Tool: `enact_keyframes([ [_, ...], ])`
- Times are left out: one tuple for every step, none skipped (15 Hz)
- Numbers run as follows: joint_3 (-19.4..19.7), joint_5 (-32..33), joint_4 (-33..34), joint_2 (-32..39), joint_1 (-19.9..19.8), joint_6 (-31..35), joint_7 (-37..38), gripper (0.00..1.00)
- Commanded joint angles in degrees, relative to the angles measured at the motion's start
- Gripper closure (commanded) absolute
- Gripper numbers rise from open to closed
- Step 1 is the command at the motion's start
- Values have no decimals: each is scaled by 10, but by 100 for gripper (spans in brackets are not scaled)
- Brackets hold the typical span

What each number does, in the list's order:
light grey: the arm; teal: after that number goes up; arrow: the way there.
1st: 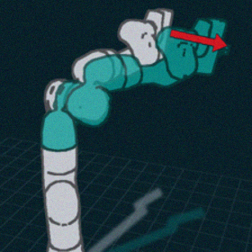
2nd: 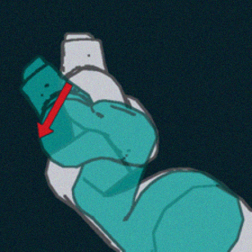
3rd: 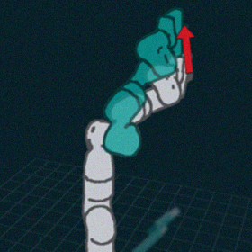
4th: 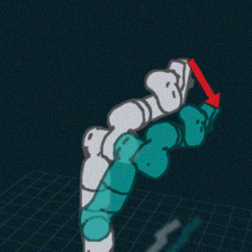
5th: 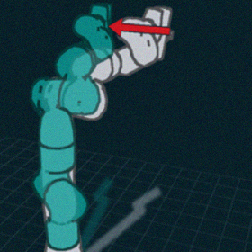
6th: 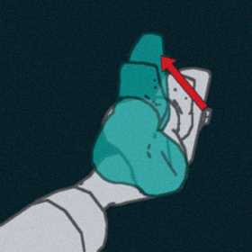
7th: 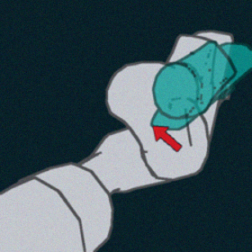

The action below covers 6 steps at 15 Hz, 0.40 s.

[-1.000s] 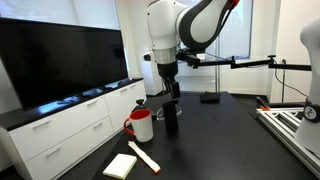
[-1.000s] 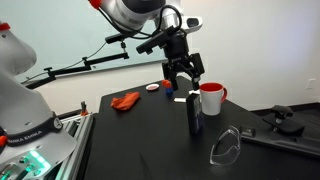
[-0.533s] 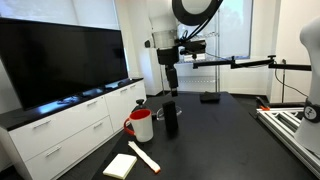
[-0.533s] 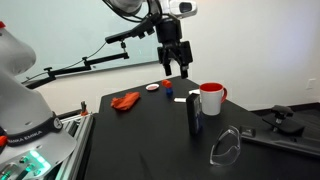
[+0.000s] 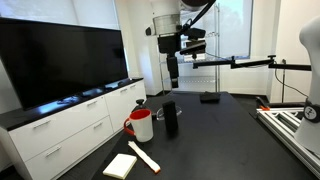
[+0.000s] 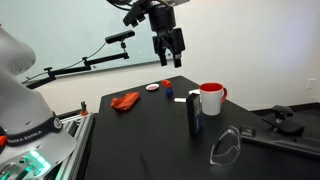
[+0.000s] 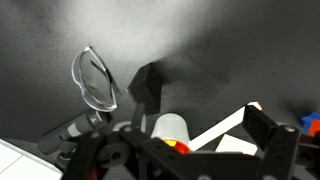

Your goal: Remove the black box from the mug.

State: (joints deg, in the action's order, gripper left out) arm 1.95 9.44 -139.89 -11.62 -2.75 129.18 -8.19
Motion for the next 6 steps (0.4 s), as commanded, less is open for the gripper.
enact_keyframes([
  [1, -17, 1, -15, 5, -14, 11, 0],
  [1, -18, 1, -15, 5, -14, 12, 0],
  [0, -19, 2, -14, 5, -16, 13, 0],
  [0, -21, 2, -14, 6, -16, 14, 0],
  [0, -23, 2, -14, 7, -16, 14, 0],
  [-1, -26, 1, -15, 8, -17, 14, 0],
])
